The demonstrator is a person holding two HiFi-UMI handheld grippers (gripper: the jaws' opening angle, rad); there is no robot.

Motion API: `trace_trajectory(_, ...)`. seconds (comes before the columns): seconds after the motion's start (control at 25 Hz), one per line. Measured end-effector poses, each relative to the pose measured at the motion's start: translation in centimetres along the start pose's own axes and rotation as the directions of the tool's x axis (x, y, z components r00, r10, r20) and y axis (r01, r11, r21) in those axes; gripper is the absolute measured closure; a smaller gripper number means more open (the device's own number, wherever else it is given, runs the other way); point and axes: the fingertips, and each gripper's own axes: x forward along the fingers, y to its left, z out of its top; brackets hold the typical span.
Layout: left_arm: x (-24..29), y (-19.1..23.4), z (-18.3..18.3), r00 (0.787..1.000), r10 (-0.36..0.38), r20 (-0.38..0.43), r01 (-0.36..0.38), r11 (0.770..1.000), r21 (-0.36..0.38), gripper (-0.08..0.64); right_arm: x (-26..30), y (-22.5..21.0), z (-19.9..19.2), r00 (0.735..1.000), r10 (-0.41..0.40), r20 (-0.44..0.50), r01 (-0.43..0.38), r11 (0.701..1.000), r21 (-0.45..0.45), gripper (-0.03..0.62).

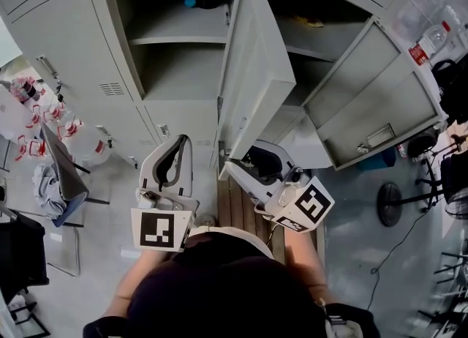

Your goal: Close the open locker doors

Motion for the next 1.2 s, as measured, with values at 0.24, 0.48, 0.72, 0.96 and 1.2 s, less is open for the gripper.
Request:
trace_trajectory(0.24, -0.7, 1.1, -0.2, 0.999, 0.038, -0.004, -0.038, 0.999, -0.002, 0.558, 1.3, 0.8, -0.2, 0.999, 0.045, -0.004, -0.045, 0.999, 0.007, 0.456)
trace_trajectory(0.48, -1.1, 2.3, -0.3, 0.998, 0.068, -0.004, -0.069, 0.998, -0.006, 0.558, 3.1, 1.6, -0.3, 0.997, 0.077, -0.004, -0.077, 0.997, 0.011, 0.467)
trace_trajectory(0.72, -1.8, 4.9, -0.7, 0.994, 0.111, -0.010, -0.111, 0.994, -0.019, 0.557, 5.7, 2.4, -0.6, 0.997, 0.076, -0.009, -0.076, 0.997, 0.010, 0.476)
trace_trajectory(0.96, -1.9, 7.2, -0.1, 0.994, 0.105, 0.022, -0.105, 0.994, -0.007, 0.558, 8.2, 2.8, -1.0, 0.998, 0.064, -0.015, -0.064, 0.998, 0.002, 0.480)
trace_trajectory(1.2, -1.4, 9.2, 0.5, 0.997, 0.067, 0.033, -0.067, 0.998, 0.004, 0.558, 10.5, 3.0, -1.3, 1.000, 0.027, -0.008, -0.027, 1.000, -0.005, 0.483)
